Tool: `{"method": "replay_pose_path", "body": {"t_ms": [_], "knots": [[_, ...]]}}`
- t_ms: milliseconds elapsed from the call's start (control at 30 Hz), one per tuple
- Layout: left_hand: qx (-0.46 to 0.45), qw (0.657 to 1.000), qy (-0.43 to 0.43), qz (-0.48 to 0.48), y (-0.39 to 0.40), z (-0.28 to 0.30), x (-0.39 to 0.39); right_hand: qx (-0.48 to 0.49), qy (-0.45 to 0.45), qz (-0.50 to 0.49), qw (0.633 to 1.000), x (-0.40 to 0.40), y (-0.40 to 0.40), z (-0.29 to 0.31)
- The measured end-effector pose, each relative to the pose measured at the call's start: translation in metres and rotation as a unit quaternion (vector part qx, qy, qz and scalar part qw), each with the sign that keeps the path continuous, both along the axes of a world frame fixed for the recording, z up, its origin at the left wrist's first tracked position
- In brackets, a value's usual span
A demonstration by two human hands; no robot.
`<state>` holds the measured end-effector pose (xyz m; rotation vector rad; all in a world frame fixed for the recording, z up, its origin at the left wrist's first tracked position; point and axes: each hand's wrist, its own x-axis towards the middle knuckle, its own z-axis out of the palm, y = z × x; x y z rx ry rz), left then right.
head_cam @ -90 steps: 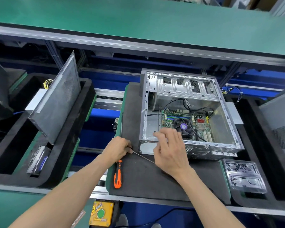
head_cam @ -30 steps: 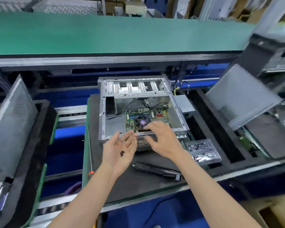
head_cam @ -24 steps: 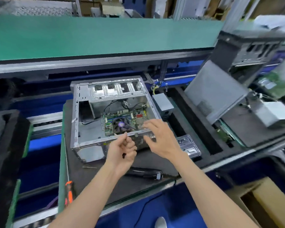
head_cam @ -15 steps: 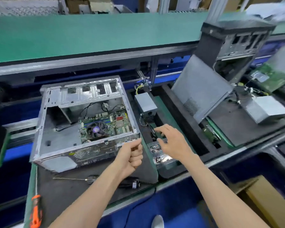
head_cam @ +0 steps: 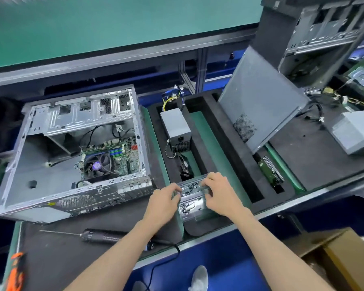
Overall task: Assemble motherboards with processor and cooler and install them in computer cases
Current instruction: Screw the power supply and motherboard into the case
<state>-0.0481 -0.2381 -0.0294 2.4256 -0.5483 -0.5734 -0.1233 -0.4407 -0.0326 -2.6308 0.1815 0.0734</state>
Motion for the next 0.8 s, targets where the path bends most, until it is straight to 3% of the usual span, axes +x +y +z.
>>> {"method": "replay_pose_path", "body": {"t_ms": [333,800], "knots": [[0.092,0.988,-0.049,-0.118,-0.034,-0.006,0.020,0.056,0.012,-0.023,0.998,-0.001,-0.001,-0.017],[0.116,0.971,-0.061,-0.201,-0.055,-0.004,0.036,0.076,0.037,-0.073,0.994,0.002,-0.007,-0.020]]}}
